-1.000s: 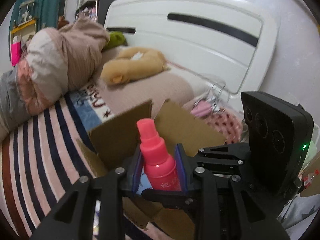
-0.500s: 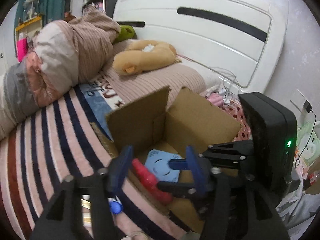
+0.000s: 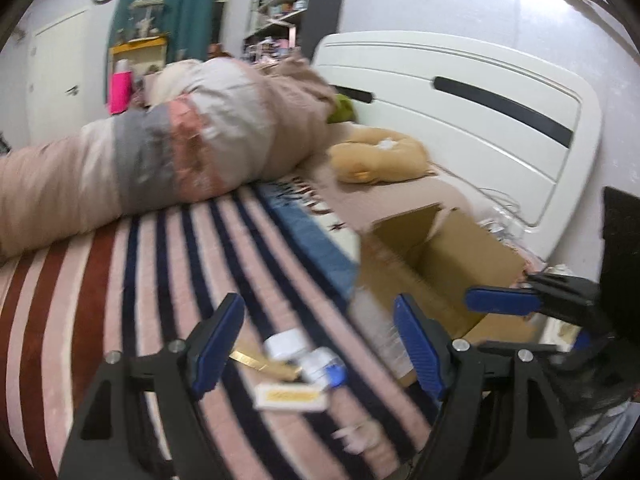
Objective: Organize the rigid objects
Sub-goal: 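Move the right tool back and grasp the clear tape roll, then grasp the white KATO-KATO box with the left gripper while the right holds the tape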
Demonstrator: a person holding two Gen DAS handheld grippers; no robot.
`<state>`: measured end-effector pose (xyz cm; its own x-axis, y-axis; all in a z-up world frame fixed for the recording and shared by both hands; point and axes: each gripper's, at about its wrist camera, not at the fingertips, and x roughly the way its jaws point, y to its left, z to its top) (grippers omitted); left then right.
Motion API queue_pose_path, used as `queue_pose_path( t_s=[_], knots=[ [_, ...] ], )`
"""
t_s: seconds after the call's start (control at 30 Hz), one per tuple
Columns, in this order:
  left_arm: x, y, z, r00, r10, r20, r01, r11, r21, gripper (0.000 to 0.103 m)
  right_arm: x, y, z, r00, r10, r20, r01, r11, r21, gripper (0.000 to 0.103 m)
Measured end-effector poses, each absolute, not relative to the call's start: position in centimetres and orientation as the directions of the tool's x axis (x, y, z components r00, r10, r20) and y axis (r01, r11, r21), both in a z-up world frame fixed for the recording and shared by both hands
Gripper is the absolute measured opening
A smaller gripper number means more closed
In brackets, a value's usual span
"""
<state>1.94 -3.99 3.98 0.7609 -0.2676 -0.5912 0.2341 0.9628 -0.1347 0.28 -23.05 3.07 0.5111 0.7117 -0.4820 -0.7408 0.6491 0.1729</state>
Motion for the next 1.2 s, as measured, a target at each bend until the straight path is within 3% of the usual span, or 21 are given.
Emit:
queue_pose_path(
  t_s=[0.27,0.43,0.53,0.7,0.87,1.0,1.13,1.2],
  knots=[
    [1.4,1.5,-4.2,0.691,-0.277,-0.667,0.182,0.961,-0.21,0.074,-1.7,-17.7,-2.7,0.429,0.701,-0.57,-0.743,0.632,0.218,0.045],
    [2.6,1.3,-9.3,0.631,-0.316,-0.709,0.198,0.949,-0.246,0.074,-1.3,-17.3,-8.8,0.457,0.614,-0.644,-0.641,0.729,0.24,0.051],
    [3.9,0.2,-11.4,0.601,-0.347,-0.72,0.23,0.938,-0.26,0.078,-1.3,-18.0,-11.6,0.511,0.539,-0.67,-0.562,0.799,0.215,0.058],
    [5.8,-2.5,-13.2,0.557,-0.403,-0.727,0.297,0.913,-0.279,0.083,-1.5,-18.7,-14.1,0.546,0.464,-0.697,-0.498,0.849,0.175,0.059],
    [6.8,-3.7,-14.5,0.543,-0.372,-0.752,0.299,0.923,-0.241,0.083,-1.4,-18.5,-14.3,0.544,0.462,-0.7,-0.504,0.847,0.168,0.059],
    [7.0,-3.8,-14.7,0.555,-0.361,-0.749,0.274,0.93,-0.245,0.084,-1.5,-18.2,-14.2,0.567,0.437,-0.699,-0.494,0.859,0.136,0.056],
    [6.8,-4.0,-14.8,0.563,-0.346,-0.751,0.27,0.935,-0.228,0.084,-1.1,-17.9,-14.4,0.574,0.424,-0.7,-0.49,0.863,0.121,0.039],
    [6.7,-3.9,-14.8,0.567,-0.345,-0.748,0.266,0.936,-0.23,0.083,-1.2,-17.9,-14.4,0.58,0.42,-0.698,-0.492,0.864,0.11,0.039]
  ],
)
